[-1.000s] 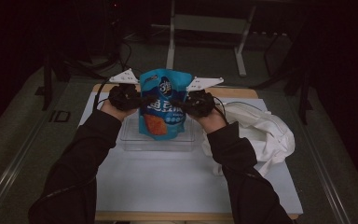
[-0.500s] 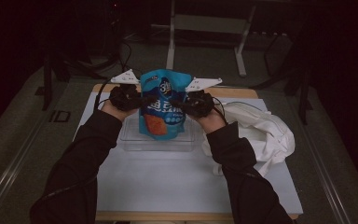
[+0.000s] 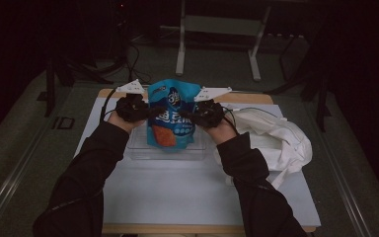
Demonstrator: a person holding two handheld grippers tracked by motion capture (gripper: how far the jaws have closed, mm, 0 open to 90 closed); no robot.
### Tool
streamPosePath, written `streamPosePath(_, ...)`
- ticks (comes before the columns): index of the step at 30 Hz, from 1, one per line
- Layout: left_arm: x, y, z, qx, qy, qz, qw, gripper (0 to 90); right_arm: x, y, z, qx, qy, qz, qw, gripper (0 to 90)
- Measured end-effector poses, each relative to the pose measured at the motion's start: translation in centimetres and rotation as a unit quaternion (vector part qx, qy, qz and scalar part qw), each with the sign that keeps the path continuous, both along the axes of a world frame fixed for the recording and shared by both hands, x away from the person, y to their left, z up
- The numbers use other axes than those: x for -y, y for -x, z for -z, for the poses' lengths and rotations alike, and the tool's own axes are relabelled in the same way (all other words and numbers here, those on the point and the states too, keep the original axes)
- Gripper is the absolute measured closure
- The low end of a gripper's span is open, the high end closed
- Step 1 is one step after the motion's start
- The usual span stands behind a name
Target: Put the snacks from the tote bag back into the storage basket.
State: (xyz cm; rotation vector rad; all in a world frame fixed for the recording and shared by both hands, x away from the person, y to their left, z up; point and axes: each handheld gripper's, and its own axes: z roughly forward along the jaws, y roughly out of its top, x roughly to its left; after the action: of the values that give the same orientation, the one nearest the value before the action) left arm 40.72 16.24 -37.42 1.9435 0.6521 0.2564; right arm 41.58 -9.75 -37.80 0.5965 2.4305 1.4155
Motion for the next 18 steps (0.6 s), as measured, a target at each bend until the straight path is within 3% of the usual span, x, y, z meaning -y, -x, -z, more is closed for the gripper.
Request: streamPosePath(18,0.1,-0.2,2.9,-0.015,-0.005,0.019,0.9997,90.0,0.1,0.0,2.5,-0.017,0.016,0.0,0.9997,85.9)
